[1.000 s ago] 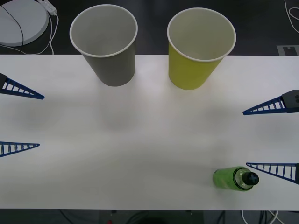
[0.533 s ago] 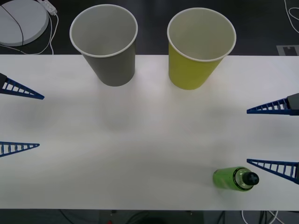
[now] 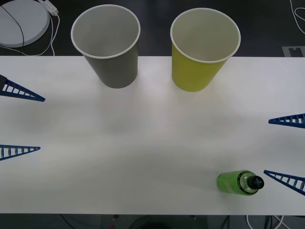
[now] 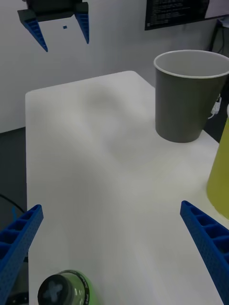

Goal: Put the can into the green bin and the plastic bottle into the gray bin

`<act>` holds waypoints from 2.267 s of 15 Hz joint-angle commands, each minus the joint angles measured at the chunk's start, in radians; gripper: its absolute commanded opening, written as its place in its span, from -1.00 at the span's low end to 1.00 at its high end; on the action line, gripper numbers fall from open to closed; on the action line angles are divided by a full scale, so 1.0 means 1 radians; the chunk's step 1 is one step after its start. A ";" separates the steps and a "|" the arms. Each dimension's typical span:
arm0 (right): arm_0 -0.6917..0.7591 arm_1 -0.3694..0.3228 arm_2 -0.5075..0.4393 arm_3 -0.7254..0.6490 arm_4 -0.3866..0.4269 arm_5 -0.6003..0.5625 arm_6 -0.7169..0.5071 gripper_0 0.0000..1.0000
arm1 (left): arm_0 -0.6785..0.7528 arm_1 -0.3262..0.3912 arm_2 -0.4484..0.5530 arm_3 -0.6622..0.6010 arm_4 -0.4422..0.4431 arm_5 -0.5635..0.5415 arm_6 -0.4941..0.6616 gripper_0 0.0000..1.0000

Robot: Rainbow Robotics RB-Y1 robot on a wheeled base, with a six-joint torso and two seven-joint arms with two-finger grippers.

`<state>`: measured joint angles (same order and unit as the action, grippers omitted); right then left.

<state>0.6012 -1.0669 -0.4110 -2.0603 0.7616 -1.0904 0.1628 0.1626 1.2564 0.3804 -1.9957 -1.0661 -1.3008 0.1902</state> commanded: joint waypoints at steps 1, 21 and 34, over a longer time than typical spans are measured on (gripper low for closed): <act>0.052 -0.001 -0.002 0.057 -0.062 -0.019 0.109 1.00 | 0.000 0.000 0.000 0.000 0.000 0.000 0.000 1.00; 0.088 0.001 0.285 0.706 -0.352 -0.305 0.771 1.00 | 0.000 0.000 0.000 0.000 0.000 0.000 0.000 1.00; 0.023 0.005 0.563 0.793 -0.510 -0.238 0.905 1.00 | 0.000 0.000 0.000 0.000 0.000 0.000 0.000 1.00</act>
<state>0.6357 -1.0624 0.1228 -1.2653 0.2686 -1.3390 1.0618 0.1626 1.2563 0.3804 -1.9957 -1.0661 -1.3008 0.1902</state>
